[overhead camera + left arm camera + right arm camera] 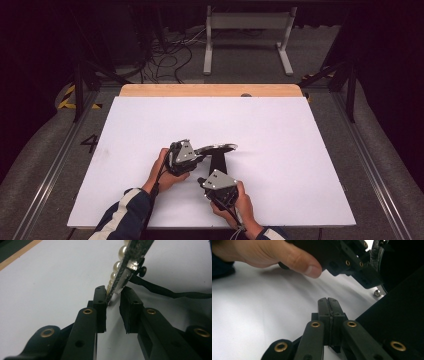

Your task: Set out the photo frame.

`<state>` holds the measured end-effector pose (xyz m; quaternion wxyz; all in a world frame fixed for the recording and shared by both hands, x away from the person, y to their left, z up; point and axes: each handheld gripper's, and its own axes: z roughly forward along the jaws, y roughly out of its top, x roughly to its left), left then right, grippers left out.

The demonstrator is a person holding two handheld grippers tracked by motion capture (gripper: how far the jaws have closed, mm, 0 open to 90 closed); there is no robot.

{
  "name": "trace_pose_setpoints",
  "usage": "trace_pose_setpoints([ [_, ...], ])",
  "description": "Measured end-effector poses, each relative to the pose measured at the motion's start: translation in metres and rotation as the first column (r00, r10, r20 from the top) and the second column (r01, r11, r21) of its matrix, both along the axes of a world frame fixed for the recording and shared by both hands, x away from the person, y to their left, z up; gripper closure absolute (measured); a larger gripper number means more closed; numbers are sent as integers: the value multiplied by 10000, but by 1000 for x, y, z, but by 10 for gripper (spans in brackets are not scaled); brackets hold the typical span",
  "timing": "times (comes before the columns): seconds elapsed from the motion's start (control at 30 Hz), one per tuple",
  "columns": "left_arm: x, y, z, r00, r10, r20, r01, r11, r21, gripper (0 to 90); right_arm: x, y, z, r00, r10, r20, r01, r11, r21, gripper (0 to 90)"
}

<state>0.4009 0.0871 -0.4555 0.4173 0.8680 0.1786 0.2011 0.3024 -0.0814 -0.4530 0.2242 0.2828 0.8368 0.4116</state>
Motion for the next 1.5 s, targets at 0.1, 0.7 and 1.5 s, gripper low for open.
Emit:
trace_pose_setpoints([
  [0.1,0,0,0,10000,5,23,-5,10000,57,765,1,1,-2,9999,-144,27,144,9997,-206,900],
  [0.7,-5,1,1,10000,4,57,-5,9997,227,804,5,-7,-4,9975,-658,-273,644,9967,-488,900],
  [1.5,-14,0,3,9994,-207,262,194,9986,502,809,11,-31,-2,9960,-522,-731,501,9983,-304,900],
])
